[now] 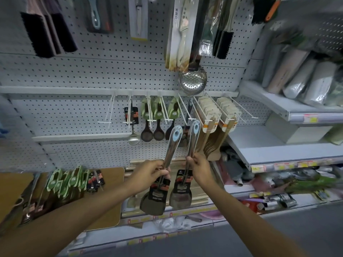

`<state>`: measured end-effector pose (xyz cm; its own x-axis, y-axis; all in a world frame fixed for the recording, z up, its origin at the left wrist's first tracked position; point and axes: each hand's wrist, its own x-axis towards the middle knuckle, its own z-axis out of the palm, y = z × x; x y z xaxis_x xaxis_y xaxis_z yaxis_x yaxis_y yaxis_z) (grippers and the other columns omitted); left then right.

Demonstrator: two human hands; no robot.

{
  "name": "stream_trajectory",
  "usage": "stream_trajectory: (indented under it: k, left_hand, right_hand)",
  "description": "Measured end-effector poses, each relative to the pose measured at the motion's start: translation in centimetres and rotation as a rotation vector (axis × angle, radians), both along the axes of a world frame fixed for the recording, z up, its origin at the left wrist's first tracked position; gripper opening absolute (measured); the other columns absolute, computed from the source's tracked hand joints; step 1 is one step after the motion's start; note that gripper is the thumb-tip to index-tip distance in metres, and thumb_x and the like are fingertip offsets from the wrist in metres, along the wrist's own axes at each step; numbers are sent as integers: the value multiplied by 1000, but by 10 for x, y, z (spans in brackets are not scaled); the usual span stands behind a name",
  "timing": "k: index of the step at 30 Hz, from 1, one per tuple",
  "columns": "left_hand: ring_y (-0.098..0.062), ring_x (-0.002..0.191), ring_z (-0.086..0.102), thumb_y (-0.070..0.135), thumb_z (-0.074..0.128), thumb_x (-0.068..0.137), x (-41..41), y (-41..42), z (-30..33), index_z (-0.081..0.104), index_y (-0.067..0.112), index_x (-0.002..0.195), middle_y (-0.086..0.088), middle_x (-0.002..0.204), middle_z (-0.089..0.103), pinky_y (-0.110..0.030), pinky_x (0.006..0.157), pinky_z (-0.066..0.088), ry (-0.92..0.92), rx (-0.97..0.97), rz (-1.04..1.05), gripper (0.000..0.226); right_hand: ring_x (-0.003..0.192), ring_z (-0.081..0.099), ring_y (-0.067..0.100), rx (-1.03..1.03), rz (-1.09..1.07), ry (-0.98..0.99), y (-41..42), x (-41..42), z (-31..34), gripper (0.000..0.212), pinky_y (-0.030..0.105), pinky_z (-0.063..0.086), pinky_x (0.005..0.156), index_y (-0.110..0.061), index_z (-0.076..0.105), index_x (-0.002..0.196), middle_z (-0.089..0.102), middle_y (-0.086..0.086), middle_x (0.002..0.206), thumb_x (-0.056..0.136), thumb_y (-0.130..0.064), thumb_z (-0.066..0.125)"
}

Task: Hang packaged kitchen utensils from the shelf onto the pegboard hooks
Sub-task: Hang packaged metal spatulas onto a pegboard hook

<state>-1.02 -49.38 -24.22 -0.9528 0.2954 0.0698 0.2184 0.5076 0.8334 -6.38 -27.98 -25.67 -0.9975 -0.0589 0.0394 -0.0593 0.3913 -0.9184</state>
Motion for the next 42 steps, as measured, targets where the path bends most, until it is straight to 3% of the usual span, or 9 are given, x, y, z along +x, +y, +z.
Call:
stream_trajectory:
  k: [2, 6, 9, 19, 25, 30, 33, 38, 42]
  left_hand:
    - [-1, 92, 71, 24, 61, 98, -14, 1, -2, 69, 28, 97, 14, 90, 77, -39, 93, 56, -7, -15, -26, 10]
    - [0, 93, 71, 22, 61, 98, -39, 3, -4, 70, 23, 97, 12, 91, 77, -33, 93, 57, -31, 10, -57, 9]
    - [-1, 93, 72, 20, 61, 98, -52, 5, -7, 70, 19, 99, 10, 91, 78, -29, 91, 57, -63, 47, -54, 9]
    - [-1, 91, 72, 17, 62, 97, -82, 14, -11, 71, 21, 97, 11, 91, 78, -18, 86, 55, -86, 41, -35, 10]
    - [0, 96, 71, 20, 61, 98, -98, 32, -14, 71, 23, 95, 13, 92, 77, -24, 91, 55, -91, 15, -14, 12]
    - [1, 95, 70, 21, 61, 98, -111, 50, -10, 71, 23, 96, 13, 91, 77, -24, 92, 54, -78, -9, 23, 10]
    - [-1, 96, 71, 23, 62, 97, -116, 58, -10, 72, 21, 97, 12, 93, 77, -30, 94, 55, -70, -6, 51, 10]
    - [0, 96, 71, 24, 62, 97, -120, 75, -11, 72, 19, 99, 13, 93, 77, -33, 96, 55, -57, -13, 78, 11]
    - [0, 96, 70, 24, 62, 97, -123, 85, -13, 72, 19, 98, 13, 93, 77, -35, 97, 54, -62, -19, 98, 11]
  right_hand:
    - [76, 67, 19, 4, -32, -44, 6, -9, -6, 17, 28, 56, 69, 4, 56, 95, 67, 0, 74, 101, -11, 49]
    - [81, 69, 27, 66, -58, -81, 15, -29, -22, 11, 48, 56, 81, -5, 58, 96, 68, 1, 77, 99, -13, 50]
    - [81, 69, 27, 78, -81, -139, 21, -43, -36, 13, 51, 55, 82, -13, 59, 91, 69, 3, 76, 99, -12, 49]
    - [83, 67, 26, 85, -129, -205, 31, -80, -47, 20, 41, 53, 79, -18, 55, 81, 71, 10, 81, 100, -15, 48]
    - [69, 54, 20, 45, -48, -145, 40, -95, -43, 17, 15, 48, 58, -3, 48, 84, 53, 11, 77, 98, 4, 42]
    - [80, 62, 22, 23, 11, -209, 52, -113, -44, 24, 32, 54, 76, -15, 55, 80, 62, 5, 83, 102, -17, 46]
    - [79, 59, 10, -32, 25, -153, 58, -118, -48, 17, 24, 50, 73, -9, 52, 88, 60, 2, 87, 102, -15, 45]
    - [78, 59, 15, 86, 72, -174, 66, -121, -49, 17, 36, 51, 80, -17, 57, 93, 62, -3, 84, 102, -26, 46]
    - [75, 59, 15, 42, 73, -178, 66, -121, -53, 22, 28, 51, 73, -9, 59, 93, 63, 0, 82, 103, -22, 44]
